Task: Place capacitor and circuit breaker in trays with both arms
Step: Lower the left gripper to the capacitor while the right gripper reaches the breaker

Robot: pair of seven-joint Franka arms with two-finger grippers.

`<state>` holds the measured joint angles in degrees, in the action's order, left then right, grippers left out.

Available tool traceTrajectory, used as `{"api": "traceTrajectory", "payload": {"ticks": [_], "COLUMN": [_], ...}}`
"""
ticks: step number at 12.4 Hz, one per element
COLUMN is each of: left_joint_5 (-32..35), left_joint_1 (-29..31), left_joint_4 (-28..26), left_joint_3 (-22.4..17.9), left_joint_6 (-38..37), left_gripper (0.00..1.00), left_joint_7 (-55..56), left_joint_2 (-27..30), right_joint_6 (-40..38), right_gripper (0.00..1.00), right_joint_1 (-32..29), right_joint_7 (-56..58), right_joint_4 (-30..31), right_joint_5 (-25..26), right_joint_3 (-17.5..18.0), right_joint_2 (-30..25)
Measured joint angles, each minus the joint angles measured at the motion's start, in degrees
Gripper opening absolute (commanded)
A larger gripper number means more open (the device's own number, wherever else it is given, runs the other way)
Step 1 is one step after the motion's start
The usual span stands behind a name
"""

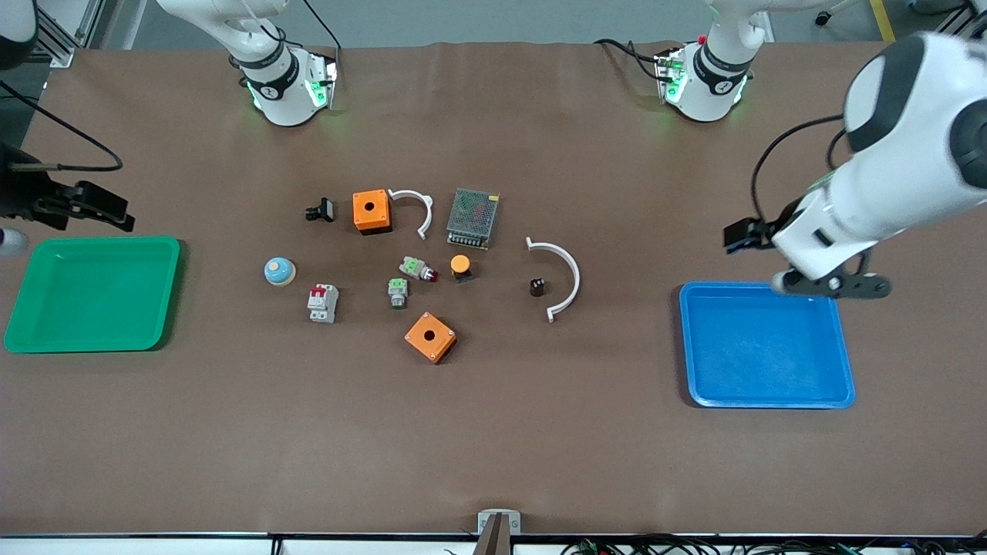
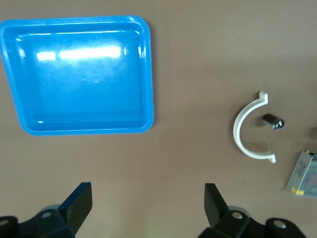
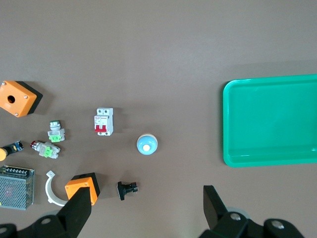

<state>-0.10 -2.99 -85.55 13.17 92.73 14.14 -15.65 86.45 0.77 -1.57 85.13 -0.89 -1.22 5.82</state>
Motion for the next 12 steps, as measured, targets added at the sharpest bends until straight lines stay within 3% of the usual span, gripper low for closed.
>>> {"api": "traceTrajectory", "payload": {"ticks": [6, 12], "left_joint_5": [-2.1, -2.37], "left_joint_1": [-10.62, -20.36], "left_joint_4": [-0.01, -0.04], "left_joint_3": [0.24, 0.34], "left_joint_6": [12.31, 26.52], "left_gripper": [0.97, 0.83], "left_joint_7": [25.35, 48.67], "left_joint_2": [-12.36, -23.31], "right_joint_6": [4.47, 27.98], "right_gripper": [1.0, 1.0], "right_joint_1": [8.06, 12.35], "right_joint_7": [-1.5, -7.47], "right_joint_4": [2.79, 20.93], "right_joint_5": [-0.2, -2.35], "right_joint_3": [0.4, 0.51], "right_joint_2": [5.66, 8.63]}}
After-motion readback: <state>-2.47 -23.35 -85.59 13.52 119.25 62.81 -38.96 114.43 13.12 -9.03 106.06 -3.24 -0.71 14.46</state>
